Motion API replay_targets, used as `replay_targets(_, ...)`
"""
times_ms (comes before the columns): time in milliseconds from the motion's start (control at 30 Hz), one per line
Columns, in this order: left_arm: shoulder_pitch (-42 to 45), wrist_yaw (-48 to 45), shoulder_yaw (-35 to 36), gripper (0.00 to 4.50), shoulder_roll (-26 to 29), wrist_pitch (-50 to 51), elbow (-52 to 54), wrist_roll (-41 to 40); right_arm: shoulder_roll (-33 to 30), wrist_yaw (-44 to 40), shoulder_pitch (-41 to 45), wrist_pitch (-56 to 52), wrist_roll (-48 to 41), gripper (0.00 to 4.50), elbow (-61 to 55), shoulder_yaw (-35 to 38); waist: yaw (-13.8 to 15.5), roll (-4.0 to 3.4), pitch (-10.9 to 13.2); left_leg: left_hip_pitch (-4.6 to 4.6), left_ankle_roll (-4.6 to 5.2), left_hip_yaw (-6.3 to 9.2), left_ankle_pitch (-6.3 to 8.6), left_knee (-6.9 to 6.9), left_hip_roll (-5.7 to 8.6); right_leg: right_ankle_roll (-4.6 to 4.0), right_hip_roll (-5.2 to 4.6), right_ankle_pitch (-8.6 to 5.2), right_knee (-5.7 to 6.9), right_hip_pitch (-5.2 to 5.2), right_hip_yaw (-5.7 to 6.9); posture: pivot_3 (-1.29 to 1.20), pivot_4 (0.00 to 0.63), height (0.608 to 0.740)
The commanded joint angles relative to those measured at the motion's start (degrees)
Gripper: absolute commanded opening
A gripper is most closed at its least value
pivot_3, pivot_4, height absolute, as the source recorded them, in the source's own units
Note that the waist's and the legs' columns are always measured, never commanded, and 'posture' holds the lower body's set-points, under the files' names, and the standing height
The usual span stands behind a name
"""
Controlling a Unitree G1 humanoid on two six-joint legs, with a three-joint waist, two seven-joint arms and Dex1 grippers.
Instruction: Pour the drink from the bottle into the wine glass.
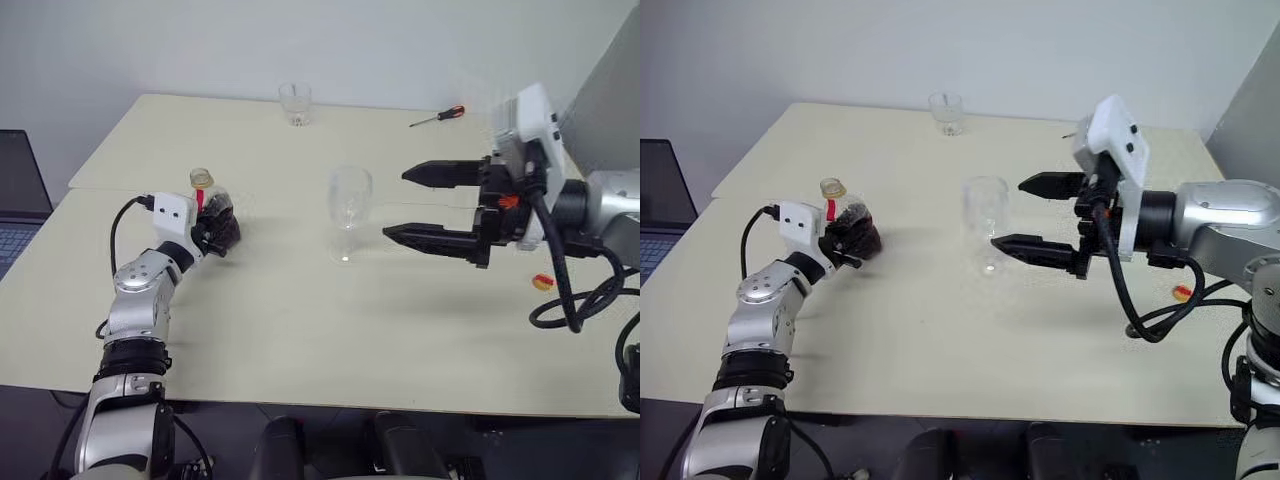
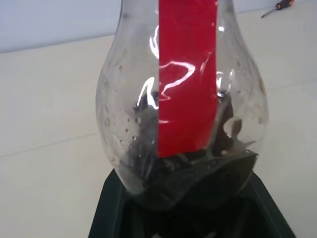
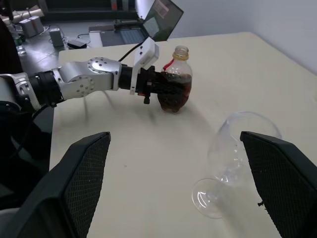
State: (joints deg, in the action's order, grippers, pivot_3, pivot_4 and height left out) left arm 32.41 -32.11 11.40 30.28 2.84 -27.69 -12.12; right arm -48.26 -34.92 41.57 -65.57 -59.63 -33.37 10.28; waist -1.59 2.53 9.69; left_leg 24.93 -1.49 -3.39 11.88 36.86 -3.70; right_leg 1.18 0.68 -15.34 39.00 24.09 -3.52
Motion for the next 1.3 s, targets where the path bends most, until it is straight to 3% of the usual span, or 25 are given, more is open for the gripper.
replay_targets(33, 5.9, -0.9, -0.4, 1.01, 2.4, -2.6, 3.2, 0.9, 0.5, 0.5, -4.5, 5.5, 2.6, 4.50, -2.0, 2.7, 0.1, 0.04, 0.0, 0.04, 0.00, 0.02, 0.00, 0.02, 0.00, 0.00, 0.01, 0.00, 0.00, 0.00, 0.04, 0.00, 0.150, 0.740)
replay_targets(300, 24.1, -6.4, -12.3, 1.01, 5.2, -19.7, -7.8, 13.9, 6.9, 7.8, -22.3, 18.9, 19.0, 4.50, -8.0, -3.9, 0.4, 0.11, 0.0, 0.06, -0.01, -0.06, 0.00, 0.04, 0.10, 0.10, 0.03, -0.05, -0.02, 0.00, 0.19, 0.00, 0.150, 0.740)
replay_targets(433, 30.9, -6.1, -16.4, 1.01, 4.8, -29.5, -17.7, 19.2, 13.2, 13.3, -24.9, 23.1, 24.4, 4.50, -8.9, -6.2, -0.3, 0.07, 0.0, -0.04, 0.00, -0.07, 0.00, 0.02, 0.08, 0.13, 0.08, -0.06, 0.05, 0.02, 0.04, 0.00, 0.150, 0.740)
replay_targets(633, 39.6, 1.6, -23.0, 0.98, 5.4, -42.5, -31.5, 30.0, 19.7, 18.0, -27.6, 27.3, 28.6, 4.50, -10.7, -6.6, -0.2, 0.04, 0.1, -0.02, 0.00, -0.06, 0.00, -0.01, 0.01, 0.28, 0.24, -0.15, 0.07, 0.06, 0.16, 0.00, 0.150, 0.740)
replay_targets(867, 43.4, 13.5, -26.8, 0.97, 4.6, -49.0, -38.1, 37.9, 19.2, 15.6, -30.8, 28.1, 28.8, 4.50, -14.2, -8.0, 0.0, 0.05, 0.1, 0.03, -0.01, -0.23, 0.00, 0.01, 0.09, 0.27, 0.09, -0.14, -0.01, 0.05, 0.10, 0.00, 0.150, 0.740)
replay_targets(1300, 44.5, 24.3, -32.6, 0.95, 2.8, -53.5, -39.9, 46.5, 19.2, 14.8, -30.8, 28.3, 30.6, 4.50, -13.4, -9.0, 0.0, 0.05, 0.0, 0.02, -0.01, -0.19, -0.01, 0.05, 0.07, 0.23, 0.11, -0.12, 0.07, 0.04, 0.16, 0.00, 0.150, 0.740)
